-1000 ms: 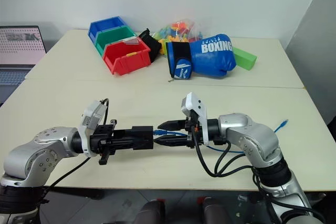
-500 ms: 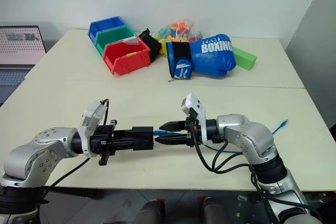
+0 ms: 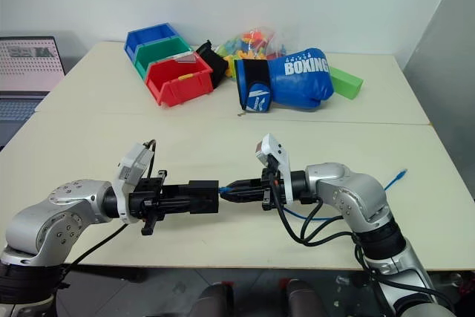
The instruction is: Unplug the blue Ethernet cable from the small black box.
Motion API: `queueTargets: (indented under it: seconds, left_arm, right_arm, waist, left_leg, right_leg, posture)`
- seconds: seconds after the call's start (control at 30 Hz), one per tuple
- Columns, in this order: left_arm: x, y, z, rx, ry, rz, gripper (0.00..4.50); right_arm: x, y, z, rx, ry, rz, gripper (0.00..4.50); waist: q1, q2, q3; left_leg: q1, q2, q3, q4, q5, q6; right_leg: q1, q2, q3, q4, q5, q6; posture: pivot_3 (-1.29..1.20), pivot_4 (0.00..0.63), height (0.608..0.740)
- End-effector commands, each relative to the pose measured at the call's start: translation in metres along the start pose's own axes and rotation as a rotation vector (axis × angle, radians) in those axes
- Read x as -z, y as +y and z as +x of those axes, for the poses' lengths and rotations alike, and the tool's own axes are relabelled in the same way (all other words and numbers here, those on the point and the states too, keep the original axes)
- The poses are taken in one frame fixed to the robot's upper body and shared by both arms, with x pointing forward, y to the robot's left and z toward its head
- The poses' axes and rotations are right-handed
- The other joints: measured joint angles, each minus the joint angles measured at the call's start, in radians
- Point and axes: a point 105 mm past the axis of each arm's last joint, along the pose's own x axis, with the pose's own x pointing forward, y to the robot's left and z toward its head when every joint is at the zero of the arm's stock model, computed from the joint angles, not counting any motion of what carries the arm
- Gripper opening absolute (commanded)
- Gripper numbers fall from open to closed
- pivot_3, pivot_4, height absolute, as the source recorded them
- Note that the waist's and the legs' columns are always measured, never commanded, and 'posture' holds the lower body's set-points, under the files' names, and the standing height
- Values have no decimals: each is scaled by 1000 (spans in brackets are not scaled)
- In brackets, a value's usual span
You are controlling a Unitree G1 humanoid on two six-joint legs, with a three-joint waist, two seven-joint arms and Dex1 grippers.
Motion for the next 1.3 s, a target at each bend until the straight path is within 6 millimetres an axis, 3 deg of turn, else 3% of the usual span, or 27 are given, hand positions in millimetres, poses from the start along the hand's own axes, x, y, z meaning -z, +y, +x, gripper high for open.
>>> queueTargets:
  seconds: [0.03,0.6,0.97,1.27,1.3]
  left_arm:
    - [-1,-6,3,24,33,49,792]
    - [8,-11,3,42,61,45,792]
    - [6,-6,-5,13,69,49,792]
    - [7,-7,0,22,61,47,792]
    - [7,-8,1,26,59,46,792]
  right_arm:
    - [-13,10,2,-52,-12,-48,54]
    - [-10,15,0,-90,21,-47,45]
    - [1,8,-13,-54,56,-25,44]
    - [-4,11,-9,-46,41,-44,43]
    - [-5,12,-8,-52,38,-47,393]
  waist:
    - [0,0,0]
    - [0,1,0]
    - [0,1,1]
    - [0,1,1]
    - [0,1,1]
  left_leg:
    - [0,0,0,0,0,0]
    - [0,0,0,-1,0,0]
    - [0,0,0,-1,0,0]
    - [0,0,0,-1,0,0]
    - [0,0,0,-1,0,0]
  right_leg:
    - [0,0,0,0,0,0]
    - [0,0,0,-1,0,0]
    - [0,0,0,-1,0,0]
    - [0,0,0,-1,0,0]
    - [0,0,0,-1,0,0]
  posture:
    - [0,150,740]
    - [0,150,740]
    - [0,150,740]
    - [0,150,740]
    - [0,150,740]
